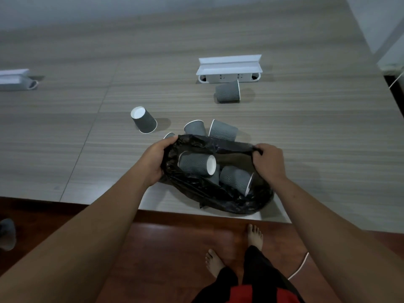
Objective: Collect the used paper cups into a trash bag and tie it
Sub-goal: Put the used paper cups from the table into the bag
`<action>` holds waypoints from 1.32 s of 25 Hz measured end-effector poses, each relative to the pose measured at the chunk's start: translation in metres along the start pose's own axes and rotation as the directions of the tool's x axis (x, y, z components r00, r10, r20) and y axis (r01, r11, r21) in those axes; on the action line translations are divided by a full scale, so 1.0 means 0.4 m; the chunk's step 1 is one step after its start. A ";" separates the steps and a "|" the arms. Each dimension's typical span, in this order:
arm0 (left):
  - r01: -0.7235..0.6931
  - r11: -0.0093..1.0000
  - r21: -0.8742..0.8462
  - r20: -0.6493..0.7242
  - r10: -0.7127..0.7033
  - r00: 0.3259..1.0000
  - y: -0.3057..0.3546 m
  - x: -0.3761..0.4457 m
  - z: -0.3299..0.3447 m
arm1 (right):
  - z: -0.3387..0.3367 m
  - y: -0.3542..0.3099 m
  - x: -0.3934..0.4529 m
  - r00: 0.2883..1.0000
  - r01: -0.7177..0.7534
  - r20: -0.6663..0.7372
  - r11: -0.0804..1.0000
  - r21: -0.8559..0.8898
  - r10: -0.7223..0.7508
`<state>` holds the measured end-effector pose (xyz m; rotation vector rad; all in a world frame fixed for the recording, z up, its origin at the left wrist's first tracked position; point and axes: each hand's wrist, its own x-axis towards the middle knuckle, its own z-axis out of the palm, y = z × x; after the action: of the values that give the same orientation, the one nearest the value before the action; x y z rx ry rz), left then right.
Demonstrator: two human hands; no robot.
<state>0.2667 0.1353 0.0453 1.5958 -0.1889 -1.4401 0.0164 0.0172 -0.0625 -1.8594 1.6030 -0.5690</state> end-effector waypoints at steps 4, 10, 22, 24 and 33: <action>0.030 0.992 0.123 -0.160 -0.010 0.987 -0.008 0.031 -0.012 | -0.069 -0.029 0.012 0.983 0.078 -0.178 0.983 0.165 -0.048; 0.077 0.972 0.222 -0.211 -0.029 0.977 -0.014 0.055 0.000 | -0.097 -0.032 0.037 0.855 -0.262 0.519 0.857 0.444 -0.008; -0.021 0.951 0.309 -0.205 0.088 0.975 -0.026 0.053 -0.032 | 0.168 -0.102 0.278 0.858 0.265 0.511 0.892 -0.365 -0.046; -0.035 0.957 0.289 -0.231 0.106 0.967 -0.032 0.064 -0.037 | 0.173 -0.098 0.277 0.885 0.208 0.465 0.914 -0.349 -0.024; 0.000 0.984 0.180 -0.335 0.061 0.940 -0.007 0.077 0.001 | -0.070 -0.119 -0.052 0.924 0.183 0.226 0.875 0.447 -0.309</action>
<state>0.2744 0.1163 0.0219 1.9526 -0.1420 -1.1250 0.0281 0.0367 -0.0079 -1.7294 0.9620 -0.6552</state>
